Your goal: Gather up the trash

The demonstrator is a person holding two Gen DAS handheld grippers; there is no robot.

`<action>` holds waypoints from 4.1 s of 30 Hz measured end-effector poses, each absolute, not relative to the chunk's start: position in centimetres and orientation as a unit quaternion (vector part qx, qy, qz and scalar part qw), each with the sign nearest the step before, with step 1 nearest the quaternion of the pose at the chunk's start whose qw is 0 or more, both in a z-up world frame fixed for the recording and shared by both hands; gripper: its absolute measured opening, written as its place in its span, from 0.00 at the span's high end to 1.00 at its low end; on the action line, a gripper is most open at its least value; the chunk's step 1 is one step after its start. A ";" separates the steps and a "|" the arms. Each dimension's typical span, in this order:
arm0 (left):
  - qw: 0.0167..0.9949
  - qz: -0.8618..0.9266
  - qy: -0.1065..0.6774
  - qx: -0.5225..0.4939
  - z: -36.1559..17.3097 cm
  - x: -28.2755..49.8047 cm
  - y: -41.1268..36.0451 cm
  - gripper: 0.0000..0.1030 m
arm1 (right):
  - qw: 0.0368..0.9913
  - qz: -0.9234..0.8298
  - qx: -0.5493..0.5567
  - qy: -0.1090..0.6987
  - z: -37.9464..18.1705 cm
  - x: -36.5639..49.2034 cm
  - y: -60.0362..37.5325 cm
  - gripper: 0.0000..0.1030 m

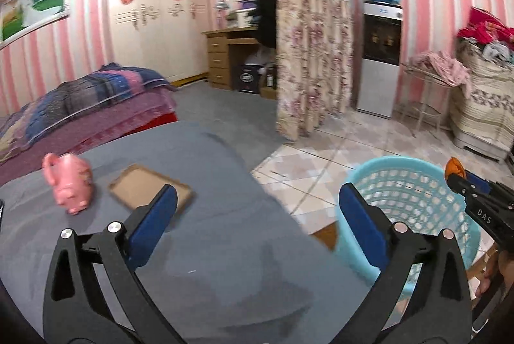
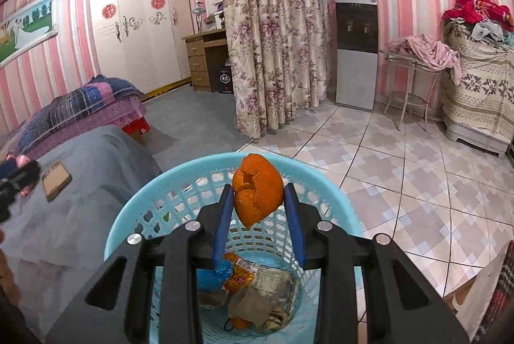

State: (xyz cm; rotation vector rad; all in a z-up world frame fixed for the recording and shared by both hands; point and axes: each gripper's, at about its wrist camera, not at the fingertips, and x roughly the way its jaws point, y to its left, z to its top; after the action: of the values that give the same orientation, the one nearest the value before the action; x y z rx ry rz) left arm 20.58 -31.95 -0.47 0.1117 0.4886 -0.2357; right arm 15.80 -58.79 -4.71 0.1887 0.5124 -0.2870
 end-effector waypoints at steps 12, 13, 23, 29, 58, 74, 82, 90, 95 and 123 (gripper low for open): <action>0.962 -0.031 0.271 0.010 -1.3 20.1 -23.7 0.05 | 0.954 -0.134 0.083 0.254 -5.1 16.9 -55.8 0.05; 0.963 -0.026 0.270 0.010 -1.2 19.9 -23.1 0.05 | 0.954 -0.130 0.084 0.255 -5.0 16.8 -55.8 0.05; 0.964 -0.008 0.266 0.014 -0.2 17.5 -19.7 0.05 | 0.961 -0.100 0.023 0.256 -3.2 16.8 -51.2 0.04; 0.965 -0.001 0.262 0.011 0.6 15.4 -17.8 0.05 | 0.965 -0.068 0.040 0.249 -1.8 15.7 -48.6 0.04; 0.961 0.020 0.277 -0.001 -0.7 5.3 -8.8 0.05 | 0.965 0.063 -0.031 0.253 -2.2 6.1 -30.4 0.04; 0.961 0.021 0.276 -0.008 -1.6 4.4 -8.4 0.05 | 0.967 0.074 -0.030 0.243 -2.3 5.3 -29.6 0.04; 0.962 0.023 0.271 -0.005 -1.5 4.5 -8.6 0.05 | 0.967 0.075 -0.029 0.243 -2.2 5.3 -29.6 0.04; 0.964 0.027 0.265 -0.003 -1.4 4.5 -8.5 0.05 | 0.967 0.078 -0.031 0.242 -2.0 5.1 -29.5 0.04; 0.964 0.026 0.265 -0.003 -1.6 4.4 -8.4 0.05 | 0.967 0.078 -0.032 0.242 -2.0 5.1 -29.4 0.04; 0.965 0.032 0.259 0.000 -1.7 4.3 -8.2 0.05 | 0.968 0.079 -0.044 0.234 -1.7 5.4 -29.2 0.04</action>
State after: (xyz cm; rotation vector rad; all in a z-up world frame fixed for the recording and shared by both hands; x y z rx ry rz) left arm 4.25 -8.17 -1.70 0.0000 0.5235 0.0639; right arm 5.37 -29.20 -1.71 -0.0898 0.4729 0.1596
